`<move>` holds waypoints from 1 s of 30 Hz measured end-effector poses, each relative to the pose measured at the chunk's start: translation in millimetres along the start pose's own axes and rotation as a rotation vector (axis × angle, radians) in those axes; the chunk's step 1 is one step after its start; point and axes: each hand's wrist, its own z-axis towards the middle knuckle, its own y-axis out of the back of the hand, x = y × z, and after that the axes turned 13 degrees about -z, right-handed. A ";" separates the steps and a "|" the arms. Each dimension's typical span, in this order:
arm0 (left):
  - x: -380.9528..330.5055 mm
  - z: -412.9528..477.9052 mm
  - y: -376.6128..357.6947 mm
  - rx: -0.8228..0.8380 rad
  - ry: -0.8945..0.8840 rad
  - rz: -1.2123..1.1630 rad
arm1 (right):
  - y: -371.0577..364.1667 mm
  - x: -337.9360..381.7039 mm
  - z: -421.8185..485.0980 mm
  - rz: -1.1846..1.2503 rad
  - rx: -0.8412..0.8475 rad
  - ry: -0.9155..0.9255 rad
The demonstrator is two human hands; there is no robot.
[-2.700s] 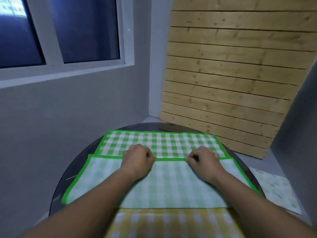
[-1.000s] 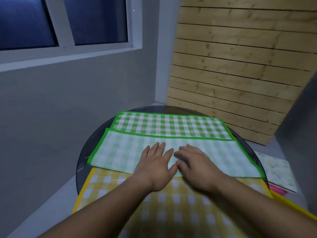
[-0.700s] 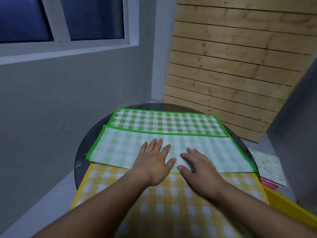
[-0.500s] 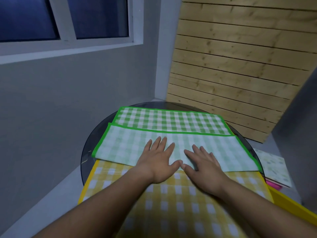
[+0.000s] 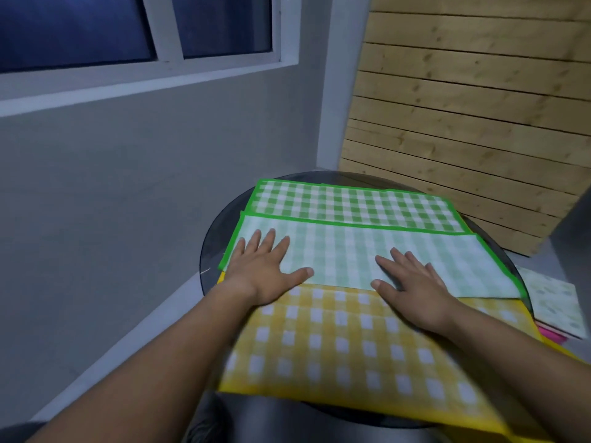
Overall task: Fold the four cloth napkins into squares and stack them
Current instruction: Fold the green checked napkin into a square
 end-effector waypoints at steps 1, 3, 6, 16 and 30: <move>0.8 1.5 3.8 0.002 0.012 -0.034 | 0.1 0.0 -0.3 0.001 0.002 0.000; 2.3 5.6 11.2 0.014 0.036 -0.107 | 0.7 0.0 -0.1 0.011 0.003 0.000; -4.9 11.7 16.7 0.036 0.122 -0.166 | -0.1 0.4 1.2 0.022 0.006 -0.004; -100.6 38.3 -32.4 -0.100 -0.290 -0.072 | -2.2 1.5 5.0 -0.008 -0.005 -0.020; -108.7 54.5 -36.6 -0.011 -0.128 -0.021 | 26.5 -130.9 11.2 0.011 -0.042 -0.032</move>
